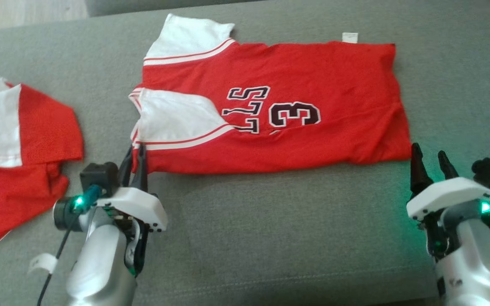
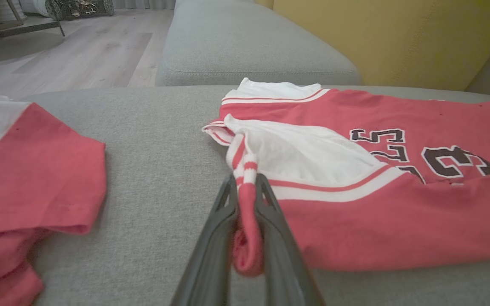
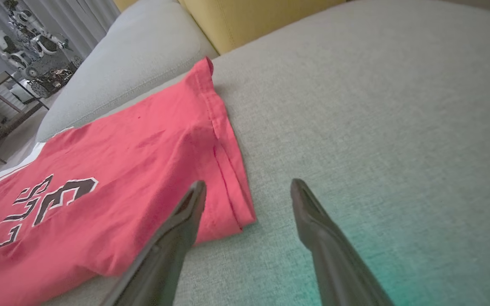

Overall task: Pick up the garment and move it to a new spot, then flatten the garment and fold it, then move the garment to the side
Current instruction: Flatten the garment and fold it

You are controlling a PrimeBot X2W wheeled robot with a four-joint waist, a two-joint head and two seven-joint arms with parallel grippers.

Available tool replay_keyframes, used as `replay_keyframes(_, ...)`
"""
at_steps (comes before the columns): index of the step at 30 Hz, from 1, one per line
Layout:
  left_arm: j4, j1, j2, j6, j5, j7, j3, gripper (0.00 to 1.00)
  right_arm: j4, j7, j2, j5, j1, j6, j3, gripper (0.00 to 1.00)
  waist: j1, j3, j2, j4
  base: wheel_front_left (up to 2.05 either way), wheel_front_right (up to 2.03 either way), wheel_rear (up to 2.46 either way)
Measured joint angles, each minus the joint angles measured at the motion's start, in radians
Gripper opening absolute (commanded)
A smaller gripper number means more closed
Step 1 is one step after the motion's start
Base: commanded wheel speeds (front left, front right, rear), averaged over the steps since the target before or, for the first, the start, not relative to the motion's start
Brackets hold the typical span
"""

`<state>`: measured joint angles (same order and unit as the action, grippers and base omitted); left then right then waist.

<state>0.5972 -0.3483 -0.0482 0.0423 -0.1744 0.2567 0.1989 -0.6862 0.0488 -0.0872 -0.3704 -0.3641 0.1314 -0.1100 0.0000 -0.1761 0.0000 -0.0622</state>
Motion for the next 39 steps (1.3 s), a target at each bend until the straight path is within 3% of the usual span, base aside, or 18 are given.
replay_keyframes(12,-0.079,0.013,0.001,-0.016,0.015,0.0,0.046,0.0,-0.167,-0.058,0.0,-0.059,-0.129,0.0,-0.016,1.0,0.0,-0.044,0.0,0.045,0.0,0.0,0.0)
replay_keyframes(13,-0.079,0.013,0.002,-0.016,0.015,0.0,0.047,0.0,-0.174,-0.06,-0.004,-0.063,-0.137,0.0,-0.005,0.43,0.0,-0.045,0.0,0.047,0.0,0.0,0.0)
replay_keyframes(14,-0.079,0.013,0.002,-0.016,0.015,0.0,0.047,0.0,-0.179,-0.061,-0.011,-0.064,-0.143,0.0,0.006,0.0,0.0,-0.046,0.0,0.049,0.0,0.0,0.0)
replay_keyframes(27,-0.071,0.023,0.001,-0.016,0.02,0.0,0.029,0.0,-0.239,-0.051,-0.093,-0.054,-0.158,0.0,0.09,0.0,0.0,0.001,0.0,0.047,0.0,0.0,0.0)
replay_keyframes(34,-0.04,0.098,-0.002,-0.033,0.025,0.0,0.033,0.0,-0.202,-0.13,-0.163,-0.094,-0.143,0.0,0.164,0.0,0.0,0.059,0.0,0.042,0.0,0.0,0.0)
replay_keyframes(39,-0.004,0.171,-0.006,-0.064,0.02,-0.011,0.052,0.0,-0.157,-0.249,-0.218,-0.133,-0.056,0.0,0.224,0.0,0.0,0.114,0.0,0.045,0.0,0.0,0.0)
